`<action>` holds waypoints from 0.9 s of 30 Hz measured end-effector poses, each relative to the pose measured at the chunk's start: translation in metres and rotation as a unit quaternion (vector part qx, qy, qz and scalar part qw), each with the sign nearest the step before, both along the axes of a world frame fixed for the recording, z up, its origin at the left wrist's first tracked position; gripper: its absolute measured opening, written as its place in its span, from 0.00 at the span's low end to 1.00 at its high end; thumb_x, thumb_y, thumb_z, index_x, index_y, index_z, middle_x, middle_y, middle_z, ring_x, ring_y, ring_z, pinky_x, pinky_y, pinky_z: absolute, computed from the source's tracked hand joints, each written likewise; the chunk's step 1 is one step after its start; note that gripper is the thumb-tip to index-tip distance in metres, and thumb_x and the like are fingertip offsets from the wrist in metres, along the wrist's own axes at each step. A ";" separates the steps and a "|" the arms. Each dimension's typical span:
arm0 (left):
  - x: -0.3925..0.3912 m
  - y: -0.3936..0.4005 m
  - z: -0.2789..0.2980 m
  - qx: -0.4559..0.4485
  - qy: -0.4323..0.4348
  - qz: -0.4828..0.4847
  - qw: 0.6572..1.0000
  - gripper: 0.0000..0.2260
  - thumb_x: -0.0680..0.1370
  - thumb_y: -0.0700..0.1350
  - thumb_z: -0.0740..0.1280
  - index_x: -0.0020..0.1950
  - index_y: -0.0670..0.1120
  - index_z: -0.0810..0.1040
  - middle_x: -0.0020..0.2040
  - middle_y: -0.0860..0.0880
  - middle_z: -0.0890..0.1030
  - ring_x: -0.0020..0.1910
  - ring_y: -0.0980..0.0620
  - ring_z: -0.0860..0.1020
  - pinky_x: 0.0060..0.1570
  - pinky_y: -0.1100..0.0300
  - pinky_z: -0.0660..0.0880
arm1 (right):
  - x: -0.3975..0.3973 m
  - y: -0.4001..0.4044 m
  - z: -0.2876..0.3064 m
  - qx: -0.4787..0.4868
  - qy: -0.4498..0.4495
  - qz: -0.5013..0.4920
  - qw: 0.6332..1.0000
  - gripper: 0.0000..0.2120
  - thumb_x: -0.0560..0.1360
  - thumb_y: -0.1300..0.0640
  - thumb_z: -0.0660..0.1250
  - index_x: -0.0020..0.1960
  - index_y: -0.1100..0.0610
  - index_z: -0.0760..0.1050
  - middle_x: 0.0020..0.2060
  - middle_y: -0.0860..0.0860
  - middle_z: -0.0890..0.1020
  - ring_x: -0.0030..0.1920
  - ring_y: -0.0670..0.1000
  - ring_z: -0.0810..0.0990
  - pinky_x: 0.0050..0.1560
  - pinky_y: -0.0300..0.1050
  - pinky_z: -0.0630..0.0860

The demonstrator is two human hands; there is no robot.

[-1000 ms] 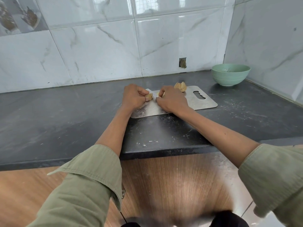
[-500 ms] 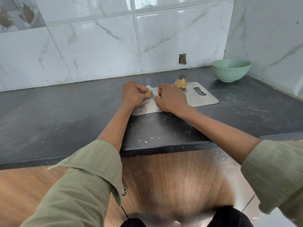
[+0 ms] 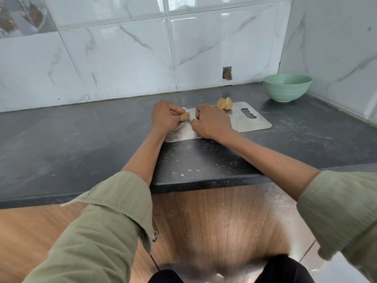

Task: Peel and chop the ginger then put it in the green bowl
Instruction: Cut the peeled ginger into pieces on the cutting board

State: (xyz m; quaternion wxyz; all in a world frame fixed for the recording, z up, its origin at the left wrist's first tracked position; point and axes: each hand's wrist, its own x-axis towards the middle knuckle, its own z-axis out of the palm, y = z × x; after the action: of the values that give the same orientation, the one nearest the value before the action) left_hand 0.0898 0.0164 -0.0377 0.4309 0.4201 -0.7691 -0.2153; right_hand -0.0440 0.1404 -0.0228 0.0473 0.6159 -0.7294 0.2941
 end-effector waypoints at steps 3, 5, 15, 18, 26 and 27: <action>0.000 0.001 0.000 -0.006 0.003 0.004 1.000 0.12 0.67 0.50 0.84 0.47 0.47 0.89 0.44 0.49 0.88 0.38 0.60 0.84 0.47 0.61 0.81 | 0.002 0.000 -0.002 -0.005 0.017 0.000 1.000 0.11 0.78 0.48 0.63 0.54 0.55 0.75 0.50 0.55 0.82 0.51 0.60 0.80 0.45 0.49 0.74; -0.002 0.001 -0.001 -0.009 0.003 0.009 1.000 0.11 0.68 0.49 0.84 0.47 0.47 0.89 0.42 0.49 0.88 0.37 0.59 0.84 0.45 0.61 0.81 | 0.003 0.002 -0.003 -0.003 0.027 -0.001 1.000 0.12 0.78 0.49 0.62 0.56 0.56 0.75 0.51 0.56 0.82 0.53 0.61 0.80 0.46 0.49 0.73; -0.001 0.003 0.000 0.036 0.040 0.001 0.999 0.10 0.69 0.40 0.82 0.48 0.43 0.89 0.41 0.48 0.87 0.43 0.50 0.86 0.52 0.48 0.84 | 0.010 -0.002 0.004 0.042 0.004 0.006 0.999 0.13 0.74 0.50 0.66 0.55 0.54 0.72 0.52 0.53 0.81 0.53 0.58 0.79 0.44 0.47 0.68; -0.004 0.004 -0.001 0.037 0.049 0.009 0.998 0.10 0.69 0.41 0.83 0.48 0.42 0.89 0.41 0.46 0.87 0.41 0.51 0.86 0.50 0.51 0.84 | 0.009 0.005 0.000 0.032 0.010 0.008 0.999 0.11 0.74 0.51 0.66 0.53 0.53 0.70 0.48 0.53 0.78 0.50 0.58 0.77 0.44 0.47 0.68; 0.001 0.002 0.000 0.059 0.056 0.012 0.997 0.10 0.68 0.46 0.84 0.47 0.48 0.90 0.41 0.51 0.88 0.43 0.51 0.86 0.51 0.50 0.84 | 0.012 -0.001 0.005 0.037 -0.008 0.011 0.999 0.08 0.74 0.52 0.65 0.49 0.54 0.70 0.44 0.51 0.78 0.47 0.57 0.77 0.40 0.46 0.66; 0.001 0.002 0.000 0.059 0.059 0.013 0.996 0.10 0.68 0.45 0.84 0.48 0.47 0.90 0.42 0.50 0.88 0.42 0.52 0.86 0.50 0.51 0.84 | 0.013 -0.001 0.005 0.036 -0.011 0.012 0.999 0.08 0.74 0.52 0.65 0.49 0.54 0.71 0.45 0.51 0.78 0.47 0.57 0.77 0.39 0.46 0.65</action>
State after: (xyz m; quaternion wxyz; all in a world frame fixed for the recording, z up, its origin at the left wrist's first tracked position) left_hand 0.0907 0.0186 -0.0375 0.4527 0.4413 -0.7228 -0.2790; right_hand -0.0314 0.1396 -0.0175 0.0137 0.6223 -0.7327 0.2752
